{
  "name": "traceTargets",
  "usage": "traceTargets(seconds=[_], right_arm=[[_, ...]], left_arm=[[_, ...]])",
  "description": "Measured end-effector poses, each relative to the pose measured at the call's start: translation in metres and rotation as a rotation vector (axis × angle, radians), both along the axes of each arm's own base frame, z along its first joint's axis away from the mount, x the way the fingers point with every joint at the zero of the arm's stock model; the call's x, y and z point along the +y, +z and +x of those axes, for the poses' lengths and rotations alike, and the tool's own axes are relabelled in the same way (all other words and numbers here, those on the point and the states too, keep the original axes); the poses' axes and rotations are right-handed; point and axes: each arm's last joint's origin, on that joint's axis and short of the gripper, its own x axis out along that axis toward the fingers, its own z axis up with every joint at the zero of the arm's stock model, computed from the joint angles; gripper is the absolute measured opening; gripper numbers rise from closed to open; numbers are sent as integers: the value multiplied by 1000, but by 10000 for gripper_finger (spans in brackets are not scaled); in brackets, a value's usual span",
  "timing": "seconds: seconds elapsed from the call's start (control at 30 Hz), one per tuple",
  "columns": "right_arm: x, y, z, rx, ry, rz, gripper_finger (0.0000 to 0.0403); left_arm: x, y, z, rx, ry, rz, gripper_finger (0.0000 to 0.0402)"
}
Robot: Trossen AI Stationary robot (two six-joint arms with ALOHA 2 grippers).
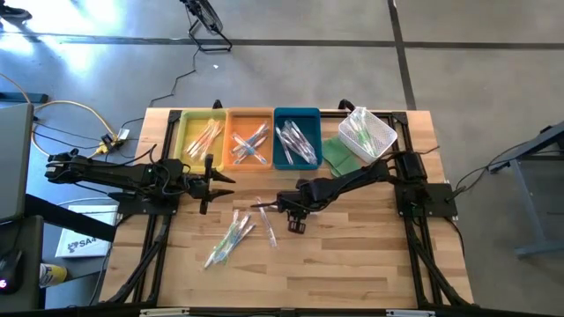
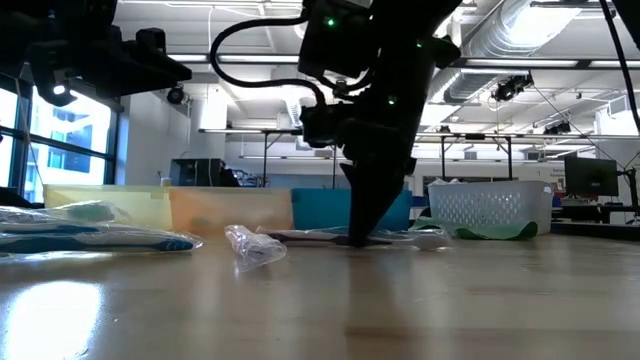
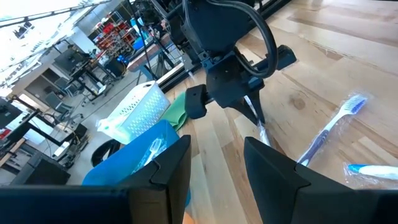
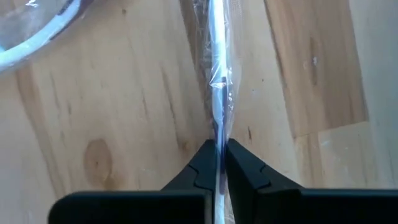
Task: Pick & Place Toothbrushes
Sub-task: Put the purple toothbrush into the blue bin
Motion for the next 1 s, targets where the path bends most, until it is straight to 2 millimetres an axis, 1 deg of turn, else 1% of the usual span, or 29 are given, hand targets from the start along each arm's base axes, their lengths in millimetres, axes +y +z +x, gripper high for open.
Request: traceTargets(seconds=[0.17,0.33,0.47,0.6,0.67,0.8,0.9,1.0], right_arm=[[1,12,-3,-20,8,20,8],[0,35,-6,-86,4,27,8],[-1,63,-12,-158,-10,25,8],[-5,88,-20,-230,-55,-18,8],[-7,102,-25,-276,-88,-49,8],[-14,126,-34,-363,-209,-119,8],[-20,140,-39,-432,-298,-189,8],[-28,147,-38,-494,-355,-247,8]], left_arm=[[0,0,0,0,0,0,143],[0,0,0,0,0,0,143],[0,0,0,0,0,0,143],[0,0,0,0,0,0,143],[0,0,0,0,0,0,143],[0,0,0,0,0,0,143],[0,0,0,0,0,0,143],[0,0,0,0,0,0,143]])
